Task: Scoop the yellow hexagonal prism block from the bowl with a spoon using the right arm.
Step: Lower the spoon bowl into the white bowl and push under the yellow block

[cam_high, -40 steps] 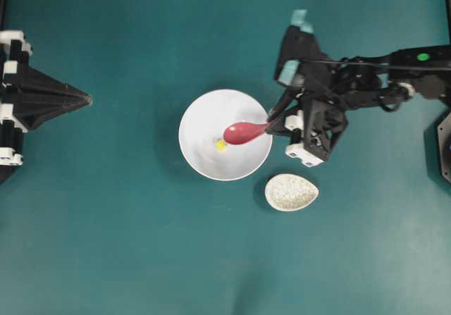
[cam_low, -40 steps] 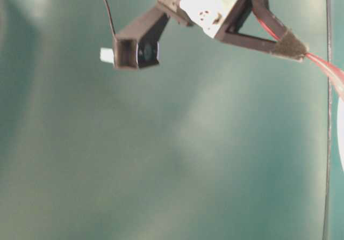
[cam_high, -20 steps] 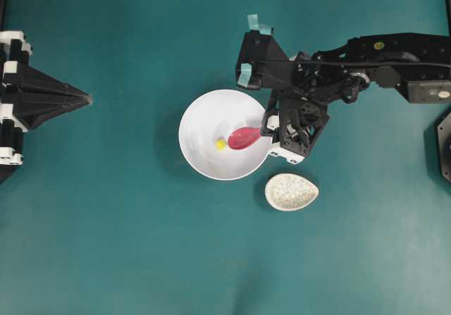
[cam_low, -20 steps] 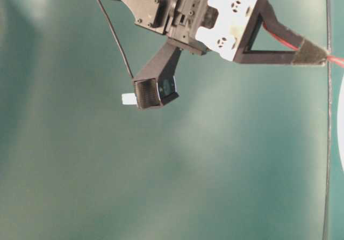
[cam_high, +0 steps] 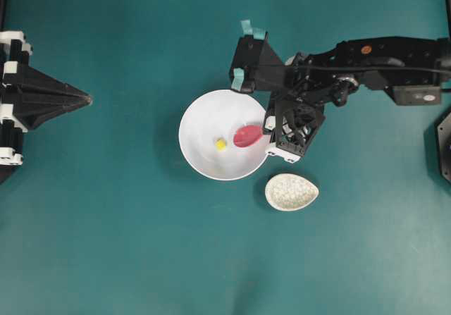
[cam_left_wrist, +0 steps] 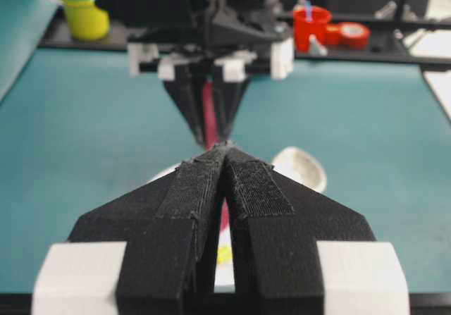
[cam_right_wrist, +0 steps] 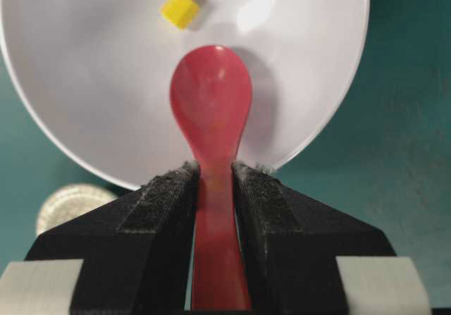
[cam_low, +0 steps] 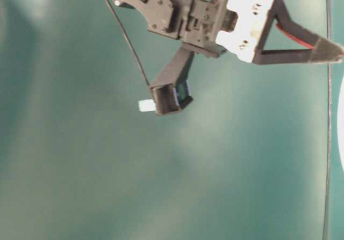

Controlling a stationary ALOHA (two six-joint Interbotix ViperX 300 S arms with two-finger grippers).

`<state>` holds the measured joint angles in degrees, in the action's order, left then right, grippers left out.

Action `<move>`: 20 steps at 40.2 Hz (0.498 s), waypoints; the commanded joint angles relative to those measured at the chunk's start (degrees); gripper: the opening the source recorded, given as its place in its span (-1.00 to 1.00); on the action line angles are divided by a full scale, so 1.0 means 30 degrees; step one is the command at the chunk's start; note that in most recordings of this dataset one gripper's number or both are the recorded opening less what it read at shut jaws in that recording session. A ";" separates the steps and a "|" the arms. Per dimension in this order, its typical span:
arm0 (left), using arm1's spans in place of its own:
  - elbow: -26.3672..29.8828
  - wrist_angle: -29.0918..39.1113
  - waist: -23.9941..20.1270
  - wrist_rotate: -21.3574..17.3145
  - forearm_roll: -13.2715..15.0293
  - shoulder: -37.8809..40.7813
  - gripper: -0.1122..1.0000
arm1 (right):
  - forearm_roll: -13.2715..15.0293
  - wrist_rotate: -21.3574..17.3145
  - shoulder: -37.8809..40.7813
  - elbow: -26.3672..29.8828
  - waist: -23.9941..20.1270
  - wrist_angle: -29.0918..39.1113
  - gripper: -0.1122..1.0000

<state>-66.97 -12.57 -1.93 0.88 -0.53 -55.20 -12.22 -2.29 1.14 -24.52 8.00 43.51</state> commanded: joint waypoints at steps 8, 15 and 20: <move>0.0381 -0.0117 -0.0029 -0.0029 -0.0059 0.0059 -0.82 | 0.0000 0.0088 0.0381 0.0527 -0.0176 -0.0498 -0.38; 0.0381 -0.0117 0.0000 -0.0059 -0.0059 0.0059 -0.82 | 0.0000 0.0088 0.0645 0.0615 -0.0234 -0.1201 -0.38; 0.0381 -0.0117 0.0000 -0.0059 -0.0059 0.0059 -0.82 | 0.0029 0.0117 0.0879 0.0615 -0.0264 -0.1787 -0.38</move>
<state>-66.97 -12.57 -1.85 0.79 -0.62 -55.28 -12.22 -1.85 4.13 -23.99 7.38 39.29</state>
